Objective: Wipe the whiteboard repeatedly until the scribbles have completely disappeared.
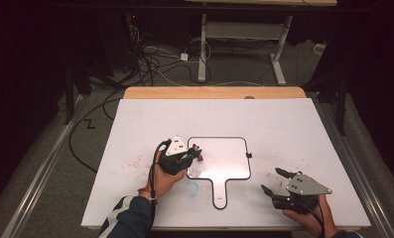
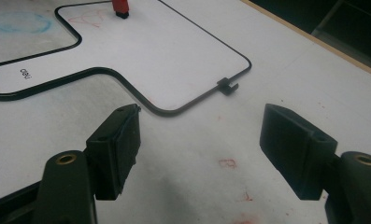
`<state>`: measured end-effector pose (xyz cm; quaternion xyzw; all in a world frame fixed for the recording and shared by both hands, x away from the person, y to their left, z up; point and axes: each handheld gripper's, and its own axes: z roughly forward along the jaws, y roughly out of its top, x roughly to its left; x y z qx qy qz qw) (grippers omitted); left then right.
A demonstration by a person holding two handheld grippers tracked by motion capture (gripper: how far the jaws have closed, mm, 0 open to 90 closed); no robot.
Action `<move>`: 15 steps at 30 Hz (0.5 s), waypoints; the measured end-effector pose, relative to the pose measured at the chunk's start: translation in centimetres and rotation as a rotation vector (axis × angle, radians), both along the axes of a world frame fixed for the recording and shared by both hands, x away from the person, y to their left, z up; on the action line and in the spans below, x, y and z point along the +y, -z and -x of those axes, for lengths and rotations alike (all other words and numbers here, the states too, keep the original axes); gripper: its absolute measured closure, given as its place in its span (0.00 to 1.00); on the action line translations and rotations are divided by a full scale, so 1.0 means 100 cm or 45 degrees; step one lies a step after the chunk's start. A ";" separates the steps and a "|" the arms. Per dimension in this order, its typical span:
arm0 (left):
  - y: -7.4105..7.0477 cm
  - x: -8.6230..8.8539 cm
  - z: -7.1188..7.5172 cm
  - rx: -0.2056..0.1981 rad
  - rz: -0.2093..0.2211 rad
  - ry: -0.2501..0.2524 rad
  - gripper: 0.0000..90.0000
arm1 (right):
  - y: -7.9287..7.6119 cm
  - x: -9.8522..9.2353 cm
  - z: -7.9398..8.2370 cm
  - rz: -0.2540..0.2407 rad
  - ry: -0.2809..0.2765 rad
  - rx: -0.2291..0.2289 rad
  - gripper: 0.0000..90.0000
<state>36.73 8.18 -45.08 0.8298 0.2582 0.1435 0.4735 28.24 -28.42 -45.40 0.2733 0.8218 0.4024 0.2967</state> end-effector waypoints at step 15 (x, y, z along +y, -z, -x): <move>-0.001 0.020 0.000 0.010 -0.161 -0.102 0.87 | 0.000 -0.001 0.000 -0.001 0.003 -0.001 0.33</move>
